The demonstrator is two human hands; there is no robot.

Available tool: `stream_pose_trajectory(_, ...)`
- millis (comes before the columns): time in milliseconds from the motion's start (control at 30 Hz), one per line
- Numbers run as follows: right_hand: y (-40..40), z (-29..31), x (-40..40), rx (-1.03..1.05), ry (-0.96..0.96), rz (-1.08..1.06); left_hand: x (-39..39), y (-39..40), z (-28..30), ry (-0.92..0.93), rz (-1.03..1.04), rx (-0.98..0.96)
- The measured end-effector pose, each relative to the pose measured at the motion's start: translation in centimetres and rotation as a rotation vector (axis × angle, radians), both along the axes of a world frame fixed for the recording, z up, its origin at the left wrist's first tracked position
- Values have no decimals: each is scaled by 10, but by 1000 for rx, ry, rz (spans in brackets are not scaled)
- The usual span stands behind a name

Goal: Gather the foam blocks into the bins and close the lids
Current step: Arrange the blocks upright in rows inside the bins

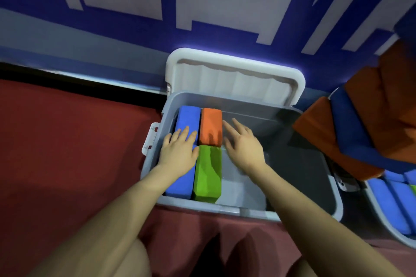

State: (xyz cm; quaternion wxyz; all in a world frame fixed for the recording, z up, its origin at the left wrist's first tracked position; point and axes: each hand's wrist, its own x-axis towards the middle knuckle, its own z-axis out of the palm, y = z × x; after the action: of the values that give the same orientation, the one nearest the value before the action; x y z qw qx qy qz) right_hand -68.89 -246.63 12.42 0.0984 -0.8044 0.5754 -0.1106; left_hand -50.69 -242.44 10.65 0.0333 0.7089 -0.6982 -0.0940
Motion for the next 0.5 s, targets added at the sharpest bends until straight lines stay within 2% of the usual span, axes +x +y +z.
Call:
stream_pose_trajectory(233,4,114,-55,-331,-5,-34,-38,-23,115,75,-141,-267)
stream_pose_trajectory(333,11,161,-77,-552,-44,-39,-63,-35,163,103,-245,-371)
stream_pose_trajectory(500,31,233,-124,-886,21,-66,-120,-46,237,143,-444,-512)
